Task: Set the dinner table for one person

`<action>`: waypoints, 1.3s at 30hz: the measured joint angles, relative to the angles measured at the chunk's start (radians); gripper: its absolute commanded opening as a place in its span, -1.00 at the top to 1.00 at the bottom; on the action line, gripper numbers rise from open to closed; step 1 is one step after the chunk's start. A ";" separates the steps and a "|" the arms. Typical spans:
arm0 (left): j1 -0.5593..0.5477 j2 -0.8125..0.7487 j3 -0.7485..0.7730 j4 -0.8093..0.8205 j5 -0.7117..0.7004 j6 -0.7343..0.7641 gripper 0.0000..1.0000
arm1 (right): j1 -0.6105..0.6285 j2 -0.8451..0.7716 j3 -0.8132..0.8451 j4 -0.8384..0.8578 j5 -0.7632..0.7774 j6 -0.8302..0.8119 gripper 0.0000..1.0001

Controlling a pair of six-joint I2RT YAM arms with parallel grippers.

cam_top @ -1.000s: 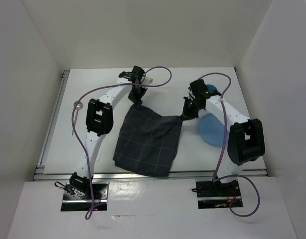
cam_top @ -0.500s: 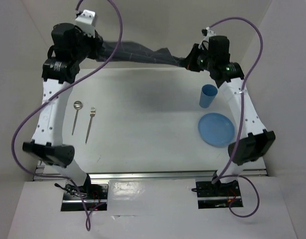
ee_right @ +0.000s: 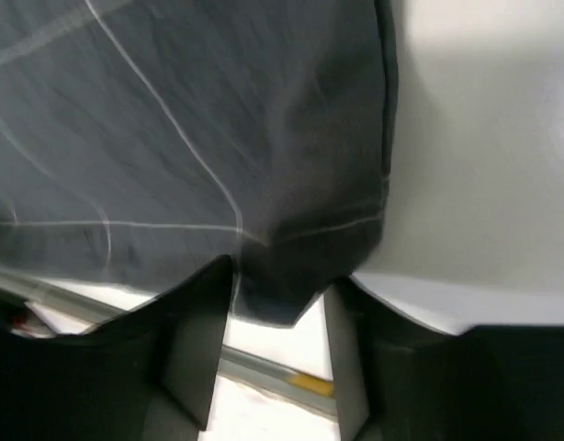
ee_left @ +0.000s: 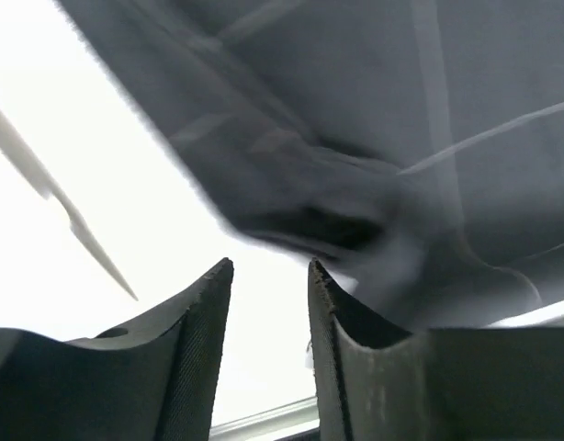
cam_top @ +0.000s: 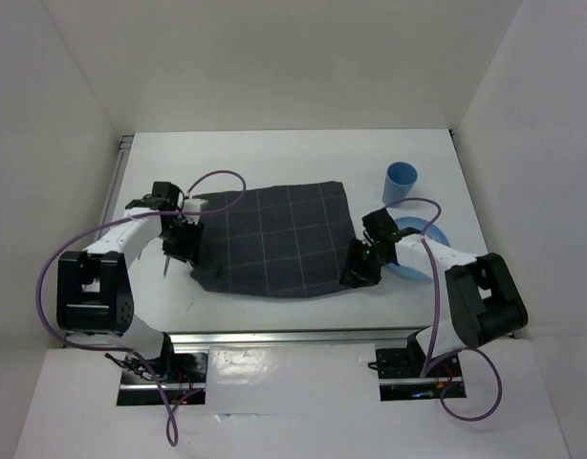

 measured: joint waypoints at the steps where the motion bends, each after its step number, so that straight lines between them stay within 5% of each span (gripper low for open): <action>1: 0.018 -0.011 -0.003 -0.026 -0.001 0.023 0.04 | 0.003 -0.019 -0.036 -0.013 0.015 0.018 -0.21; 3: 0.043 -0.046 0.001 -0.072 -0.004 0.072 0.00 | 0.010 -0.080 -0.071 -0.041 0.043 0.055 -0.47; 13: 0.055 -0.034 0.148 -0.269 -0.010 0.153 0.00 | 0.021 -0.168 -0.070 -0.103 0.182 0.191 -0.58; 23: -0.139 0.144 0.111 -0.198 -0.132 0.144 0.03 | 0.108 -0.278 0.095 -0.262 0.360 0.235 0.31; 28: -0.154 0.282 0.166 -0.127 -0.225 0.120 0.03 | 0.130 -0.206 0.212 -0.227 0.426 0.193 0.95; 34: -0.177 0.342 0.220 -0.159 -0.326 0.113 0.08 | 0.128 0.144 0.223 -0.182 0.457 0.135 1.00; 39: -0.161 0.421 0.310 -0.217 -0.430 0.110 0.10 | 0.122 0.158 0.177 -0.152 0.443 0.175 1.00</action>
